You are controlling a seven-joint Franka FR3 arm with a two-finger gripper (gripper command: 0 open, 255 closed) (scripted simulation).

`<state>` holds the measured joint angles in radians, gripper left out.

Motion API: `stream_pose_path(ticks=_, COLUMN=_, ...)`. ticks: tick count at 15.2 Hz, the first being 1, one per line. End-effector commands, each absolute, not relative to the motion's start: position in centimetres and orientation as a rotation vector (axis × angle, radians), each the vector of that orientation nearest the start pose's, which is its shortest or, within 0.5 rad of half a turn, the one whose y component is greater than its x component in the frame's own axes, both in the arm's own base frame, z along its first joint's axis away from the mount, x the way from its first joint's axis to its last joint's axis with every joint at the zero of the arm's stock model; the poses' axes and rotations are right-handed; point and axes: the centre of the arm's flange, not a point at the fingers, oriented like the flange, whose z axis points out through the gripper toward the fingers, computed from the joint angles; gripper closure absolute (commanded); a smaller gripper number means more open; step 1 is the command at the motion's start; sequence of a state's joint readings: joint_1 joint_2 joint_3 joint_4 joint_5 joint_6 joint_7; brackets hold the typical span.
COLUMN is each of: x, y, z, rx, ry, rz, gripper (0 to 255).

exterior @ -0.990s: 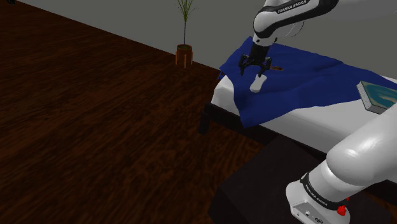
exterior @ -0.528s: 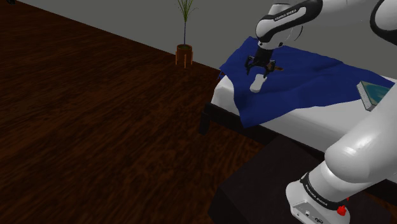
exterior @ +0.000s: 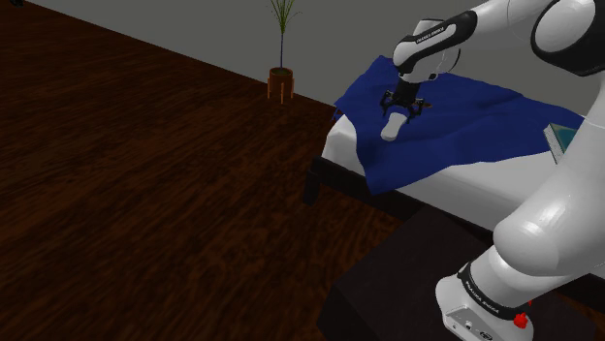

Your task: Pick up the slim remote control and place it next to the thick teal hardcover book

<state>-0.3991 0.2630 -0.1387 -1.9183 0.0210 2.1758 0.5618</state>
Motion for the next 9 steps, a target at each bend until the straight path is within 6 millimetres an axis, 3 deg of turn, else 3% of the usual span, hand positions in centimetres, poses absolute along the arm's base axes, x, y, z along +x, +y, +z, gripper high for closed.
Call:
stream_pose_path(ticks=1, x=52.6, y=-31.1, z=34.7, rx=-2.687, ry=1.664, rz=0.004, gripper=0)
stream_pose_path(ticks=4, x=52.6, y=-31.1, z=33.4, rx=-2.687, ry=1.664, rz=0.004, gripper=0)
stream_pose_path(ticks=9, x=52.6, y=-31.1, z=33.4, rx=-2.687, ry=1.664, rz=0.004, gripper=0)
